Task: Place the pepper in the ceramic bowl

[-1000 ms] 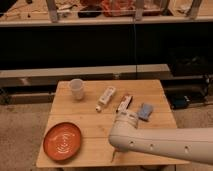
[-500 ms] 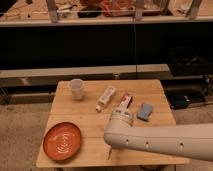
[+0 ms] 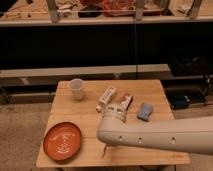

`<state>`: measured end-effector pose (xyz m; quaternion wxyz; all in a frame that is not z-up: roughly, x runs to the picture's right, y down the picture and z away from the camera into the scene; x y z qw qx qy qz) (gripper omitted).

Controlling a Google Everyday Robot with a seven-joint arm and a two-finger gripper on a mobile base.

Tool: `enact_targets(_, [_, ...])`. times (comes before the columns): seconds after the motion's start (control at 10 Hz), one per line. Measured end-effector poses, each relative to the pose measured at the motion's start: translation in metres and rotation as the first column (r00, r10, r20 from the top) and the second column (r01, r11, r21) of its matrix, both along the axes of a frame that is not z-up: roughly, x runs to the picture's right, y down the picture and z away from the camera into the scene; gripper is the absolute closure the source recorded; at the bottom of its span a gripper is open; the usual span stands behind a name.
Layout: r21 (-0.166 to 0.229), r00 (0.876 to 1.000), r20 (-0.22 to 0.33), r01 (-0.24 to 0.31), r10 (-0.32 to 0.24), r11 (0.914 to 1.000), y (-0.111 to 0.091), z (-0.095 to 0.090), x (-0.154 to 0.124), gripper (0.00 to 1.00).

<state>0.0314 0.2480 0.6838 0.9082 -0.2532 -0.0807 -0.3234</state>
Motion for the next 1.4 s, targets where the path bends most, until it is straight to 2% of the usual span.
enact_targets(0.3, [0.008, 1.0, 0.023, 0.007, -0.007, 0.9999, -0.006, 0.004, -0.013, 0.89])
enact_targets(0.5, [0.014, 0.999, 0.036, 0.011, -0.012, 0.9998, -0.009, 0.005, -0.021, 0.98])
enact_targets(0.6, [0.018, 0.999, 0.042, 0.011, -0.012, 0.9998, -0.011, 0.006, -0.022, 0.99])
enact_targets(0.7, [0.021, 0.998, 0.054, 0.015, -0.016, 0.9997, -0.011, 0.007, -0.026, 0.94])
enact_targets(0.8, [0.022, 0.998, 0.06, 0.02, -0.021, 0.9996, -0.009, 0.008, -0.028, 0.92])
enact_targets(1.1, [0.03, 0.995, 0.091, 0.039, -0.042, 0.9988, -0.011, 0.007, -0.059, 0.98])
enact_targets(1.4, [0.036, 0.994, 0.103, 0.041, -0.045, 0.9985, -0.01, 0.011, -0.057, 0.97])
